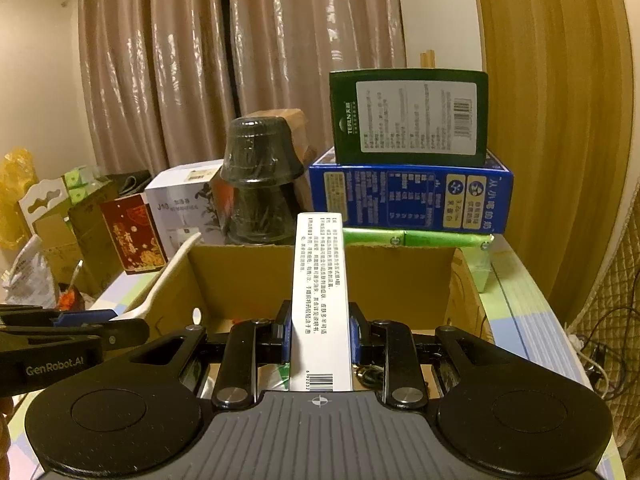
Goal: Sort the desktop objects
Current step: 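Carry the spoon and ointment box over the cardboard box with both tools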
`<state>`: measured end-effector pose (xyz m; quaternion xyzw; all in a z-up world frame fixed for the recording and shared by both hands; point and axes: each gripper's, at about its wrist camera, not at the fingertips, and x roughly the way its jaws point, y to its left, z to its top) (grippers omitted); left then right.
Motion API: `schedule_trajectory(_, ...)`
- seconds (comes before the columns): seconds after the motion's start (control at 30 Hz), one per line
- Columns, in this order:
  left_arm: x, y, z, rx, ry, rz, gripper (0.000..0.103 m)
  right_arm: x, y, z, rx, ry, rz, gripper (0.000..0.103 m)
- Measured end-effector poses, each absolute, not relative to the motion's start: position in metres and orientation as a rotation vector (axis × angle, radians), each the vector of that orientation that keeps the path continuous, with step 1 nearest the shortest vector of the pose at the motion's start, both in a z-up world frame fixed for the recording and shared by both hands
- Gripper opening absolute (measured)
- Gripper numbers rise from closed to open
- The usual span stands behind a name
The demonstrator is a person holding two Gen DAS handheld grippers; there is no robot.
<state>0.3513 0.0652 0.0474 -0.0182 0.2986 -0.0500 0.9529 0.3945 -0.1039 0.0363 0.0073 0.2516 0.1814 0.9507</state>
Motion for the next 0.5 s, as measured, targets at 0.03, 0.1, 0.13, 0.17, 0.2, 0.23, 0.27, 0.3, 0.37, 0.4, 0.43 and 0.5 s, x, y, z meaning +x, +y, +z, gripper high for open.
schedule_trajectory(0.03, 0.353, 0.066, 0.047, -0.038, 0.609, -0.101, 0.027, 0.395, -0.104, 0.035, 0.017, 0.514, 0.367, 0.023)
schedule_trajectory(0.1, 0.357, 0.066, 0.046, -0.038, 0.616, -0.102, 0.027, 0.397, -0.106, 0.033, 0.022, 0.517, 0.363, 0.023)
schedule_trajectory(0.13, 0.358, 0.066, 0.045, -0.037, 0.620, -0.103, 0.027, 0.398, -0.106, 0.033, 0.024, 0.518, 0.362, 0.023)
schedule_trajectory(0.17, 0.360, 0.066, 0.043, -0.038, 0.626, -0.105, 0.027, 0.398, -0.107, 0.033, 0.025, 0.517, 0.361, 0.023)
schedule_trajectory(0.2, 0.362, 0.066, 0.042, -0.041, 0.630, -0.107, 0.027, 0.399, -0.107, 0.033, 0.026, 0.517, 0.360, 0.023)
schedule_trajectory(0.23, 0.364, 0.066, 0.041, -0.044, 0.634, -0.109, 0.027, 0.399, -0.108, 0.033, 0.026, 0.516, 0.359, 0.023)
schedule_trajectory(0.27, 0.366, 0.067, 0.040, -0.046, 0.636, -0.109, 0.027, 0.400, -0.108, 0.034, 0.027, 0.514, 0.358, 0.023)
schedule_trajectory(0.3, 0.368, 0.066, 0.039, -0.047, 0.638, -0.109, 0.027, 0.401, -0.108, 0.034, 0.028, 0.513, 0.356, 0.023)
schedule_trajectory(0.37, 0.371, 0.066, 0.038, -0.047, 0.641, -0.105, 0.027, 0.403, -0.109, 0.034, 0.033, 0.513, 0.353, 0.023)
schedule_trajectory(0.4, 0.372, 0.066, 0.037, -0.049, 0.643, -0.103, 0.027, 0.403, -0.109, 0.034, 0.034, 0.514, 0.352, 0.023)
schedule_trajectory(0.43, 0.373, 0.066, 0.036, -0.052, 0.645, -0.103, 0.027, 0.404, -0.109, 0.033, 0.035, 0.515, 0.353, 0.023)
schedule_trajectory(0.5, 0.375, 0.066, 0.035, -0.057, 0.646, -0.103, 0.027, 0.405, -0.108, 0.032, 0.032, 0.518, 0.355, 0.023)
